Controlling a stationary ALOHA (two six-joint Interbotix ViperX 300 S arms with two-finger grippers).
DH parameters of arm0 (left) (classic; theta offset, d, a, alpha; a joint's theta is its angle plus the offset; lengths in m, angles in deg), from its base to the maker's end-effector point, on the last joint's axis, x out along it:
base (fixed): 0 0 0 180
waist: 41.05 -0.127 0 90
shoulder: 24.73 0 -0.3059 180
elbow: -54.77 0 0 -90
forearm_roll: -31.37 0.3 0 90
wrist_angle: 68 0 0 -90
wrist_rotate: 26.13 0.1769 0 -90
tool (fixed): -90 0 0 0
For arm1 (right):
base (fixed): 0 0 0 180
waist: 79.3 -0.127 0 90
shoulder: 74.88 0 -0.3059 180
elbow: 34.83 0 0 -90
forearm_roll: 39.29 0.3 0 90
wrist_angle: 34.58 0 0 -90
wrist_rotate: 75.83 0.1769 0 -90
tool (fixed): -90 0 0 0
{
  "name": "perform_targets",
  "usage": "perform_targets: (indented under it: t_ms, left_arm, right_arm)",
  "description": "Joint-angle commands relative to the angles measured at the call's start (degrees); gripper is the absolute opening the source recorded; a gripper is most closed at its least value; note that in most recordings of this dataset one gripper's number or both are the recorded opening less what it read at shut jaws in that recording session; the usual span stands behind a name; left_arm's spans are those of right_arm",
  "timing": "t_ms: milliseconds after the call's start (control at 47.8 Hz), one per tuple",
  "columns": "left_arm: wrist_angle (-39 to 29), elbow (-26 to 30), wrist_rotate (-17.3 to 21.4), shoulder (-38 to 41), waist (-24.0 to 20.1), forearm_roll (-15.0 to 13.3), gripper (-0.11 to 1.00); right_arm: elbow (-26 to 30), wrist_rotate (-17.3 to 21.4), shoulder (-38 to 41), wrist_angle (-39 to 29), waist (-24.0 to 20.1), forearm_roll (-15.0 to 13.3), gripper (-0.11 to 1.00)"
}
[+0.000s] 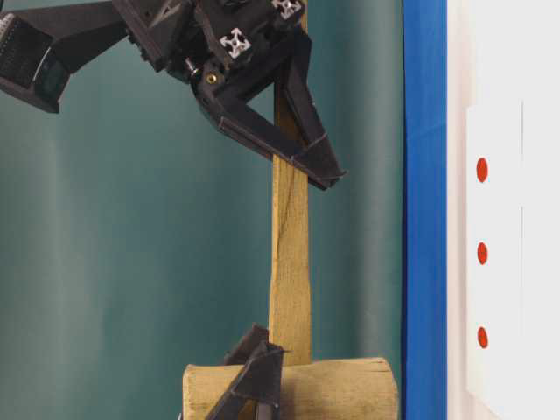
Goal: Hit the mark with a hammer.
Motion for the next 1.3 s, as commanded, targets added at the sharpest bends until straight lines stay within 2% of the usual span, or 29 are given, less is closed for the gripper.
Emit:
perform_targets:
  t_ms: [0, 105, 209, 272, 377, 397, 1234, 1276]
  left_arm:
    - [0.44, 1.32, 0.35, -0.35, 0.09, 0.09, 0.91]
    - [0.44, 1.41, 0.35, -0.26, 0.09, 0.09, 0.88]
    - [-0.09, 1.32, 0.53, -0.18, 0.18, 0.09, 0.8]
    - [-1.14, 1.41, 0.53, 0.0, 0.09, 0.09, 0.71]
    - [-2.55, 1.58, 0.7, 0.09, 0.09, 0.09, 0.43]
    - [-2.64, 1.58, 0.79, 0.09, 0.09, 0.09, 0.42]
    - [-2.99, 1.49, 1.49, -0.44, 0.35, 0.09, 0.44]
    - [-2.9, 1.49, 1.49, -0.53, 0.26, 0.18, 0.44]
  right_arm:
    - [2.02, -0.09, -0.7, 0.09, -0.09, -0.18, 0.02]
    - [2.11, -0.09, -0.7, 0.0, -0.09, -0.18, 0.02]
    - [2.37, -0.09, -0.7, -0.62, -0.09, -0.18, 0.02]
    - [2.64, -0.18, -0.7, -1.49, -0.09, -0.35, 0.02]
    - [3.08, -0.18, -0.7, -3.08, -0.09, -0.44, 0.02]
    - [3.16, -0.18, -0.7, -3.34, -0.09, -0.44, 0.02]
    - [3.69, 0.44, -0.7, -3.78, -0.09, -0.44, 0.02]
    - [3.69, 0.53, -0.7, -3.78, -0.09, -0.35, 0.05]
